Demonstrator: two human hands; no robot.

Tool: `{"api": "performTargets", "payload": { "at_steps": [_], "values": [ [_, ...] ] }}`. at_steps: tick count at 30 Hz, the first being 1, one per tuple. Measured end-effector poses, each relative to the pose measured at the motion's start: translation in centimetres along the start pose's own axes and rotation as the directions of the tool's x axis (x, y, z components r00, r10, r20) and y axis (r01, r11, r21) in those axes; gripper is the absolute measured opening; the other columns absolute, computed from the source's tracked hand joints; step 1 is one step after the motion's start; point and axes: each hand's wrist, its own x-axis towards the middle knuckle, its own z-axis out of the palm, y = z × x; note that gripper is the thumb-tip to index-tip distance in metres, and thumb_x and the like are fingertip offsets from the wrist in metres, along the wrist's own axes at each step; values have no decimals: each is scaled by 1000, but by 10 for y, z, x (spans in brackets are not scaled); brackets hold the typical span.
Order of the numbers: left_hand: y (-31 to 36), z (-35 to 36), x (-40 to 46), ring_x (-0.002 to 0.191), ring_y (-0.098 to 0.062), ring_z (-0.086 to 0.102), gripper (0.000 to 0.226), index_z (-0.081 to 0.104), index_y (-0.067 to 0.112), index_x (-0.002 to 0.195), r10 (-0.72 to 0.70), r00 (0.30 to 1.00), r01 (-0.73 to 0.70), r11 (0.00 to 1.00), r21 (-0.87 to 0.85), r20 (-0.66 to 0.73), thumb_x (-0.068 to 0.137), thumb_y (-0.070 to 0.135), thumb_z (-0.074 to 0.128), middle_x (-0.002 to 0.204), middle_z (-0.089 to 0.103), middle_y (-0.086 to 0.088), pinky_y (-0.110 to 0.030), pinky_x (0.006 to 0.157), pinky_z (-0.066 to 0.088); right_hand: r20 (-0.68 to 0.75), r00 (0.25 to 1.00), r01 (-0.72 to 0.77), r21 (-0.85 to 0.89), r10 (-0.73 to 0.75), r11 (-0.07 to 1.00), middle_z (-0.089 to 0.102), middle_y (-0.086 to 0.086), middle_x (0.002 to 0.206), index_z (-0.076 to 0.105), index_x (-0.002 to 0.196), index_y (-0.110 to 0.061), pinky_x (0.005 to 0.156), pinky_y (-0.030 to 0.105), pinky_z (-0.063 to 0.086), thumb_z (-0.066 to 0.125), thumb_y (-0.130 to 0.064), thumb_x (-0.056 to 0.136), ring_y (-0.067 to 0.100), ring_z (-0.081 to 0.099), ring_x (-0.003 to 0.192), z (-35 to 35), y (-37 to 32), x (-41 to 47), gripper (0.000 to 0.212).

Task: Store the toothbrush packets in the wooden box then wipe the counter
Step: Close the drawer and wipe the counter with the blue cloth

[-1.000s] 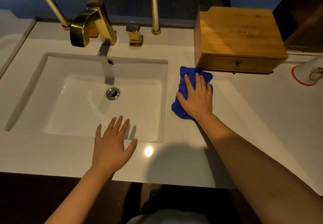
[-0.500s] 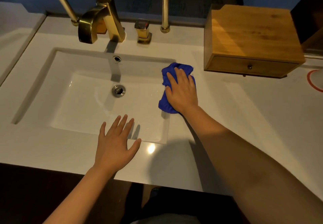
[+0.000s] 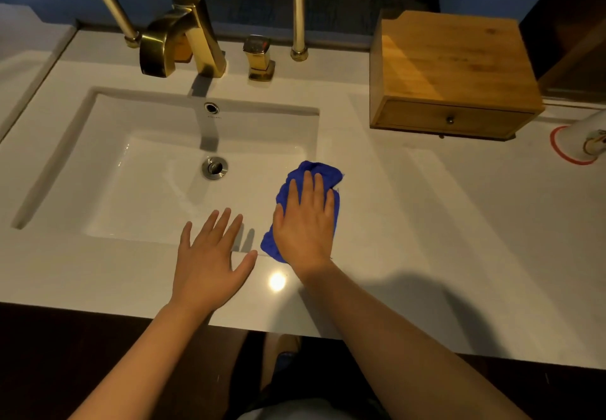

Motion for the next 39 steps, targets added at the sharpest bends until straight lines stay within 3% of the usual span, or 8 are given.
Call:
{"api": "performTargets", "payload": {
  "at_steps": [7, 12, 16, 20, 29, 32, 35, 39],
  "values": [
    [5, -4, -2, 146, -14, 16, 76, 28, 27, 146, 3, 1000, -3, 1000, -21, -15, 83, 68, 15, 156, 25, 2, -46, 118, 1, 71, 980, 173, 158, -186, 972, 51, 10, 124, 56, 110, -5, 116, 44, 11, 35, -42, 85, 28, 38, 124, -9, 11, -6, 49],
    [5, -6, -2, 146, -14, 16, 77, 28, 26, 146, 0, 1000, 0, 1000, -15, -22, 82, 67, 15, 156, 25, 1, -44, 118, 0, 334, 821, 411, 216, -463, 885, 50, 10, 121, 51, 117, -6, 116, 42, 13, 34, -30, 88, 28, 41, 115, -22, 33, -29, 41],
    [7, -4, -4, 145, -15, 18, 77, 29, 25, 146, -6, 1000, 5, 999, -33, -26, 82, 67, 16, 156, 26, 0, -44, 117, 2, 436, 750, 499, 123, -498, 858, 55, 10, 109, 54, 108, -8, 100, 36, 32, 40, -17, 91, 27, 50, 101, -38, 32, -18, 24],
    [5, -3, -4, 145, -16, 18, 75, 29, 25, 145, -8, 1000, 7, 999, -34, -28, 83, 66, 17, 156, 26, 0, -44, 117, 3, 473, 733, 390, 296, -489, 872, 55, 8, 83, 58, 87, -10, 69, 32, 40, 49, -3, 81, 25, 51, 77, -49, 26, -5, 13],
    [2, 1, -4, 146, -14, 17, 82, 30, 19, 145, -35, 999, 34, 999, -20, -28, 81, 68, 14, 156, 26, 0, -43, 118, 3, 204, 908, 255, 426, -366, 868, 62, 11, 86, 46, 76, -11, 73, 29, 46, 42, 1, 79, 27, 61, 88, -26, 6, -12, 13],
    [2, 1, -4, 146, -15, 17, 84, 29, 17, 146, -38, 999, 38, 999, -19, -23, 81, 68, 13, 156, 26, -1, -43, 118, 4, 140, 950, 175, 498, -278, 849, 61, 10, 97, 53, 95, -4, 77, 35, 49, 40, -4, 87, 27, 59, 93, -28, -1, -11, 15],
    [4, -2, -2, 147, -15, 12, 85, 22, 19, 148, -38, 999, 38, 998, -42, 5, 79, 69, 12, 158, 20, -1, -44, 118, 2, 109, 975, 91, 602, -195, 793, 59, 1, 99, 55, 107, -11, 58, 18, 36, 41, -15, 90, 14, 53, 79, -37, 2, -10, 22],
    [12, -9, -4, 148, -16, 4, 79, 14, 26, 149, -72, 997, 74, 986, -149, 17, 81, 65, 24, 160, 11, -1, -48, 117, 1, -54, 981, 186, 526, -185, 830, 51, -6, 101, 53, 110, -16, 58, 16, 38, 49, -15, 88, 12, 50, 77, -58, 23, -25, 22]
  ]
}}
